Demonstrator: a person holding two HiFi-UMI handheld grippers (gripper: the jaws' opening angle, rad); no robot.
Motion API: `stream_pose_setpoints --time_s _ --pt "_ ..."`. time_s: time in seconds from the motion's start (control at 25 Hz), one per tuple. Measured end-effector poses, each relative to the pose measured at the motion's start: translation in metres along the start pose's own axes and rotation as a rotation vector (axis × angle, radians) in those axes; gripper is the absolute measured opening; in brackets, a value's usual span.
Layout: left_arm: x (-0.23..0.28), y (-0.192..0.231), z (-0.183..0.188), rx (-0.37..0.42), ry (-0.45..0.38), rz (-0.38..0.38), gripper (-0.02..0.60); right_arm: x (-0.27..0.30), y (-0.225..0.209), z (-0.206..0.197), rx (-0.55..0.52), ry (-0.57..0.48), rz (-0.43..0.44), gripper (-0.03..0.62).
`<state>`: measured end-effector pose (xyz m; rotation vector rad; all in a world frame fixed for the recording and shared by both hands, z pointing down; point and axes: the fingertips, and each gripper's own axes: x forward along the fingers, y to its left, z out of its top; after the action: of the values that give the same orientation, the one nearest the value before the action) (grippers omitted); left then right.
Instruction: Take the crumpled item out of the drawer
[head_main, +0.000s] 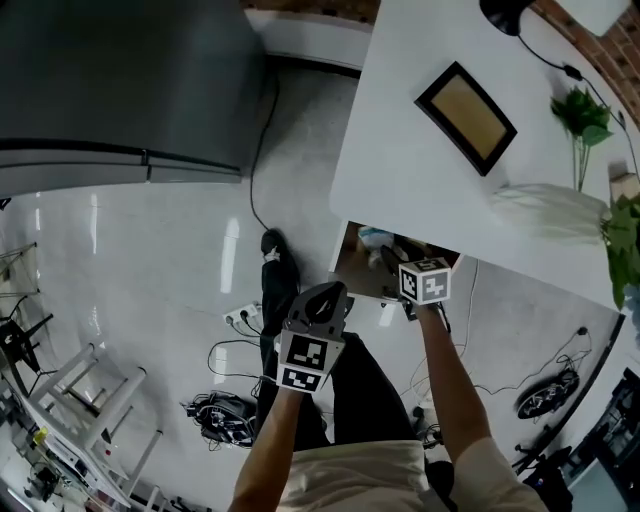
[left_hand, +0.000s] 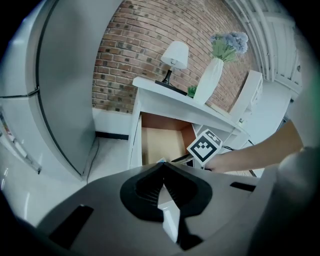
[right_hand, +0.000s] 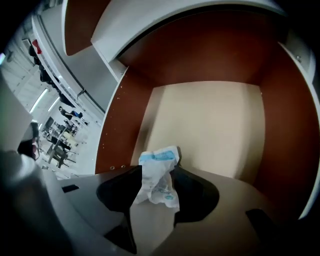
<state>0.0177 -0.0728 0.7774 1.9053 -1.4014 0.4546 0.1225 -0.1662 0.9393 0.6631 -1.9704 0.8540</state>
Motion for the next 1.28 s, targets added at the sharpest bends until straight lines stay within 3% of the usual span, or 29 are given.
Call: stream_pose_setpoints --time_s 0.32,0.52,0.64,1.28 --pt "-0.008 0.01 -0.009 -0.031 -0.004 0.023 0.016 0.027 -0.007 -0.012 0.045 0.113 -0.003 0.216" --pt "-0.01 0.01 -0.009 -0.035 -0.011 0.032 0.016 0.028 -0.001 -0.014 -0.001 0.147 0.006 0.104" --pt "-0.014 0.006 -0.01 -0.03 -0.009 0.024 0.016 0.019 0.004 -0.01 -0.02 0.128 -0.01 0.075" --pt "-0.024 -0.031 -0.001 0.039 0.019 -0.043 0.015 -0.068 0.027 0.017 0.0 -0.058 -0.057 0.074"
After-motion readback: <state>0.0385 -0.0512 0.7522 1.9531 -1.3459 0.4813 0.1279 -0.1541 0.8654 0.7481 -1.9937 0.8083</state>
